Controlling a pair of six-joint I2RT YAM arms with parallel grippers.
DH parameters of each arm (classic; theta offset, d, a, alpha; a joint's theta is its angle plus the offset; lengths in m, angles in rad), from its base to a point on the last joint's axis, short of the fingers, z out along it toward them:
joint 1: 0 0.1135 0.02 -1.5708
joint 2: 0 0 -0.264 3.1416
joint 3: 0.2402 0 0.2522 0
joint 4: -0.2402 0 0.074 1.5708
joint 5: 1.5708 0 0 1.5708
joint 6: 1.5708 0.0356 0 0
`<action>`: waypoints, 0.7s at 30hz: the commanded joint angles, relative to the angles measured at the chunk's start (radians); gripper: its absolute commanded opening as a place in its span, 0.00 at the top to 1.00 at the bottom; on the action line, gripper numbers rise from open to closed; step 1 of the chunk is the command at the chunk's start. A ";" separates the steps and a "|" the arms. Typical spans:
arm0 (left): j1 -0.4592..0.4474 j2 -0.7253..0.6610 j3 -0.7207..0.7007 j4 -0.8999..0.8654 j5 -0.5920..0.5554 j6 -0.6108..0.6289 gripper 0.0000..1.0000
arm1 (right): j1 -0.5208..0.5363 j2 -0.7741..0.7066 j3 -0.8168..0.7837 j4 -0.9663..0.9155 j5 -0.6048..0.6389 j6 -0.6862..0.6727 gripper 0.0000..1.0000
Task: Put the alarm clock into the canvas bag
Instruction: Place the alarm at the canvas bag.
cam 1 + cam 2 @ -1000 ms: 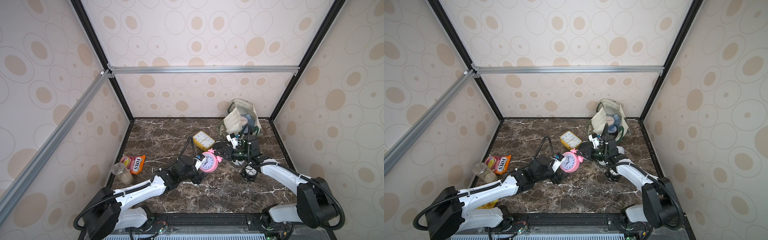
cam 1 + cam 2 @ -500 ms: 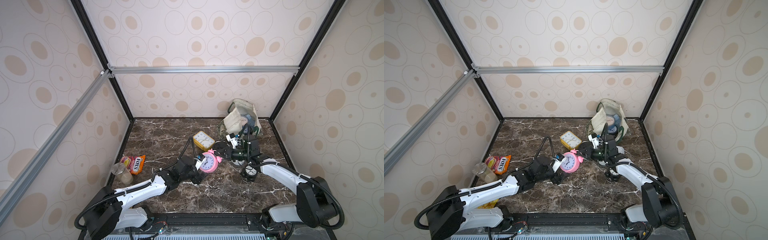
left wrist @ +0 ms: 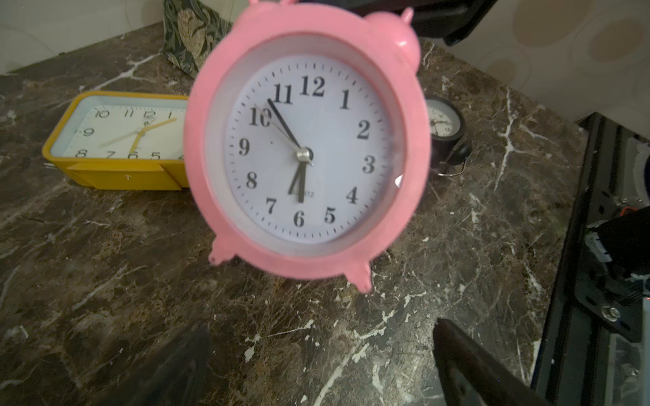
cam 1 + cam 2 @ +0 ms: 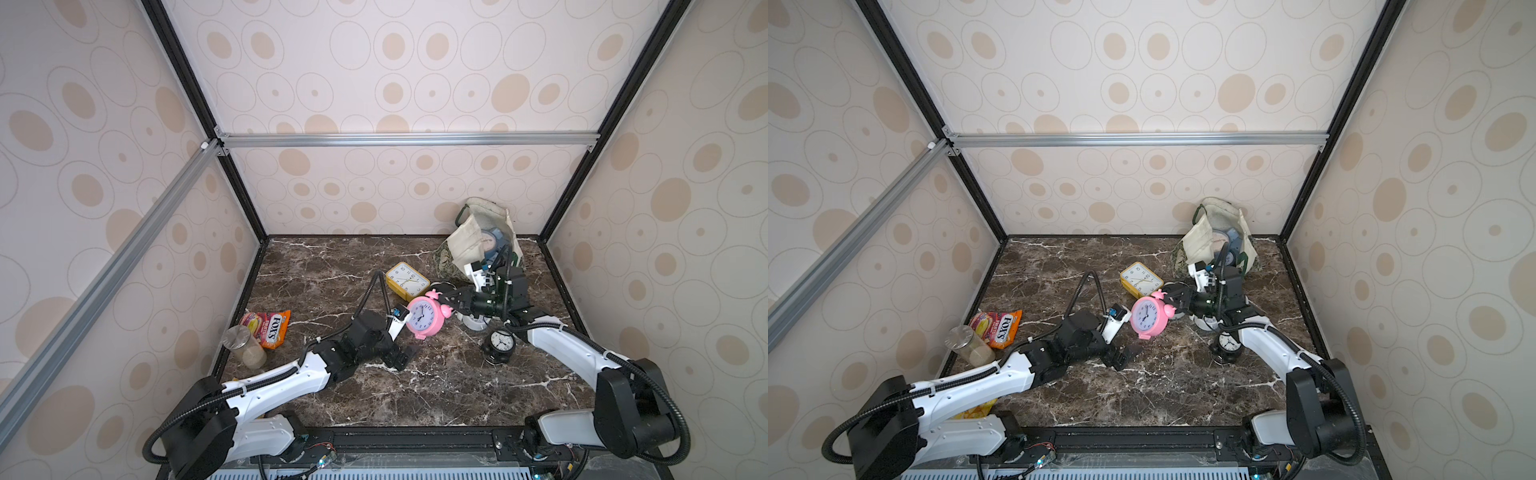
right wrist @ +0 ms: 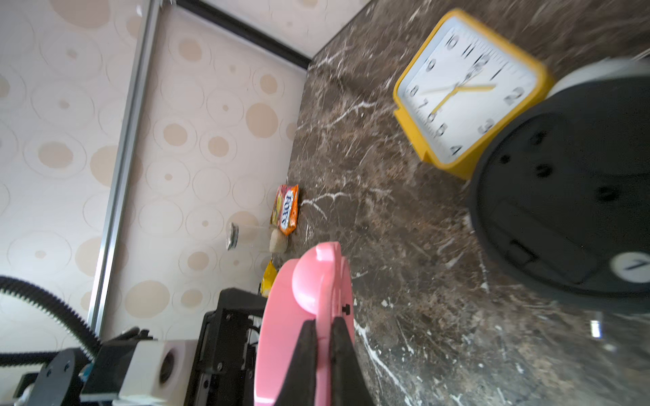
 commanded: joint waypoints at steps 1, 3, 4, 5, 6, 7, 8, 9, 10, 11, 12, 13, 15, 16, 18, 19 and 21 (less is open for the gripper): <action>-0.009 -0.083 0.015 0.083 0.004 -0.040 0.02 | -0.089 -0.085 0.032 0.054 0.049 0.051 1.00; -0.009 -0.111 0.003 0.091 -0.010 -0.052 0.02 | -0.157 -0.119 0.025 0.101 0.089 0.088 1.00; -0.009 -0.117 -0.001 0.092 -0.011 -0.055 0.02 | -0.184 -0.134 0.022 0.128 0.110 0.110 1.00; -0.009 -0.121 -0.007 0.091 -0.012 -0.058 0.02 | -0.216 -0.147 0.025 0.151 0.130 0.129 1.00; -0.009 -0.121 -0.012 0.087 -0.011 -0.063 0.02 | -0.245 -0.157 0.031 0.170 0.149 0.145 1.00; -0.009 -0.121 -0.016 0.087 -0.010 -0.068 0.02 | -0.268 -0.164 0.039 0.180 0.166 0.155 1.00; -0.009 -0.121 -0.024 0.089 -0.008 -0.075 0.02 | -0.291 -0.170 0.050 0.191 0.189 0.160 1.00; -0.009 -0.121 -0.032 0.093 -0.005 -0.087 0.02 | -0.312 -0.176 0.058 0.201 0.222 0.160 1.00; -0.009 -0.121 -0.038 0.100 0.000 -0.096 0.02 | -0.330 -0.181 0.062 0.211 0.252 0.162 1.00; -0.009 -0.124 -0.048 0.110 0.003 -0.108 0.02 | -0.347 -0.183 0.061 0.237 0.288 0.165 1.00; -0.009 -0.127 -0.058 0.121 0.006 -0.119 0.02 | -0.360 -0.184 0.059 0.262 0.329 0.166 1.00; -0.009 -0.132 -0.067 0.133 0.008 -0.131 0.02 | -0.369 -0.181 0.059 0.275 0.365 0.160 1.00; -0.009 -0.135 -0.086 0.159 0.016 -0.159 0.02 | -0.374 -0.171 0.054 0.308 0.446 0.149 1.00; -0.009 -0.135 -0.090 0.163 0.020 -0.169 0.02 | -0.373 -0.162 0.043 0.348 0.484 0.150 1.00; -0.009 -0.135 -0.096 0.165 0.027 -0.189 0.02 | -0.373 -0.130 0.022 0.431 0.550 0.157 1.00; -0.008 -0.136 -0.098 0.165 0.030 -0.197 0.02 | -0.373 -0.115 0.014 0.466 0.570 0.148 1.00; -0.009 -0.142 -0.105 0.166 0.032 -0.211 0.01 | -0.372 -0.073 0.006 0.536 0.620 0.138 1.00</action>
